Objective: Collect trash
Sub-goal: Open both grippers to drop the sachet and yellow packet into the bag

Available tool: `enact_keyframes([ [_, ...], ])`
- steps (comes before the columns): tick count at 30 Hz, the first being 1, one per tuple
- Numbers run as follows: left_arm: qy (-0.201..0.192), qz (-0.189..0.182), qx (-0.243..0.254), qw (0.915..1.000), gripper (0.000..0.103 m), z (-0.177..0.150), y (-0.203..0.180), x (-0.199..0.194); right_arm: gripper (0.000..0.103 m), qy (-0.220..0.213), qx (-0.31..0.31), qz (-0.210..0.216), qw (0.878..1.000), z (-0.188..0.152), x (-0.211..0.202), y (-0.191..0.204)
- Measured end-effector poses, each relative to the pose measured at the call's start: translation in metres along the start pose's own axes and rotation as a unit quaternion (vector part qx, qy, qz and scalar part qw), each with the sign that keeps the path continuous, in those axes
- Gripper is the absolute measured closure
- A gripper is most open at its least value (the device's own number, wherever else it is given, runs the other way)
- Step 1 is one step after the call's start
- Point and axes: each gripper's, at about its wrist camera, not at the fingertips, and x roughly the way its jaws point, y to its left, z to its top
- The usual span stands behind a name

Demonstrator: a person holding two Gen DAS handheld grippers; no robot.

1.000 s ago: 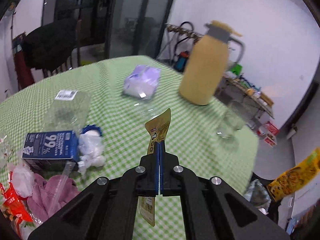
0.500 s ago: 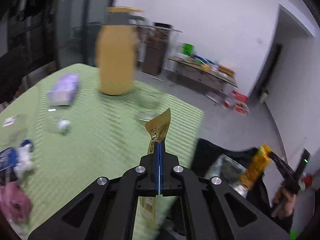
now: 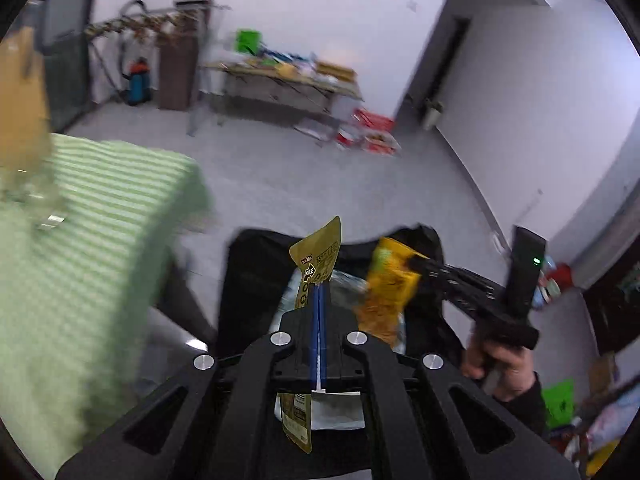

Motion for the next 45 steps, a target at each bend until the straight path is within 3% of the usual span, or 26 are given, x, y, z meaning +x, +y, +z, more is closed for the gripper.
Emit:
enact_keyframes([
  [2, 0.021, -0.019, 0.003, 0.9996, 0.103, -0.005, -0.011, 0.03, 0.098, 0.018, 0.009, -0.025, 1.0, -0.006, 0.006, -0.01],
  [5, 0.042, -0.042, 0.001, 0.9982, 0.103, -0.01, -0.02, 0.065, 0.098, 0.007, 0.028, -0.017, 0.999, -0.01, 0.001, -0.019],
  [7, 0.052, -0.047, 0.002, 0.9975, 0.103, -0.014, -0.022, 0.09, 0.097, 0.007, 0.027, -0.041, 0.999, -0.011, -0.004, -0.021],
  [9, 0.075, -0.05, -0.008, 0.9959, 0.103, -0.019, -0.017, 0.114, 0.077, 0.012, 0.02, -0.061, 0.998, -0.011, -0.007, -0.02],
  [11, 0.093, -0.041, -0.017, 0.9947, 0.103, -0.026, -0.015, 0.137, 0.067, 0.009, 0.01, -0.083, 0.996, -0.014, -0.012, -0.018],
  [16, 0.132, -0.026, -0.018, 0.9907, 0.102, -0.045, -0.012, 0.175, 0.064, 0.002, -0.002, -0.09, 0.996, -0.027, -0.027, -0.01],
  [17, 0.134, -0.007, -0.014, 0.9909, 0.086, -0.048, -0.011, 0.181, 0.062, 0.003, -0.001, -0.092, 0.996, -0.029, -0.03, -0.008],
  [19, 0.132, 0.008, -0.018, 0.9911, 0.075, -0.051, -0.007, 0.183, 0.062, 0.004, -0.005, -0.092, 0.996, -0.033, -0.033, -0.004],
  [27, 0.109, 0.013, -0.019, 0.9938, 0.071, -0.049, 0.004, 0.155, 0.062, 0.021, -0.017, -0.104, 0.994, -0.042, -0.031, 0.009],
  [32, 0.09, 0.019, -0.008, 0.9958, 0.052, -0.05, 0.005, 0.123, 0.061, 0.02, -0.035, -0.114, 0.993, -0.043, -0.035, 0.023],
  [35, 0.068, 0.025, -0.011, 0.9973, 0.041, -0.051, 0.011, 0.099, 0.055, 0.017, -0.039, -0.126, 0.991, -0.039, -0.038, 0.031],
  [39, 0.025, 0.037, -0.003, 0.999, 0.034, -0.051, 0.015, 0.059, 0.054, 0.002, -0.05, -0.138, 0.989, -0.032, -0.044, 0.048],
  [41, -0.001, 0.051, -0.003, 0.9987, 0.025, -0.053, 0.018, 0.034, 0.052, -0.004, -0.054, -0.134, 0.989, -0.029, -0.047, 0.058],
  [45, -0.029, 0.079, 0.011, 0.9964, 0.021, -0.068, 0.022, -0.013, 0.051, -0.017, -0.071, -0.121, 0.99, -0.021, -0.049, 0.082],
])
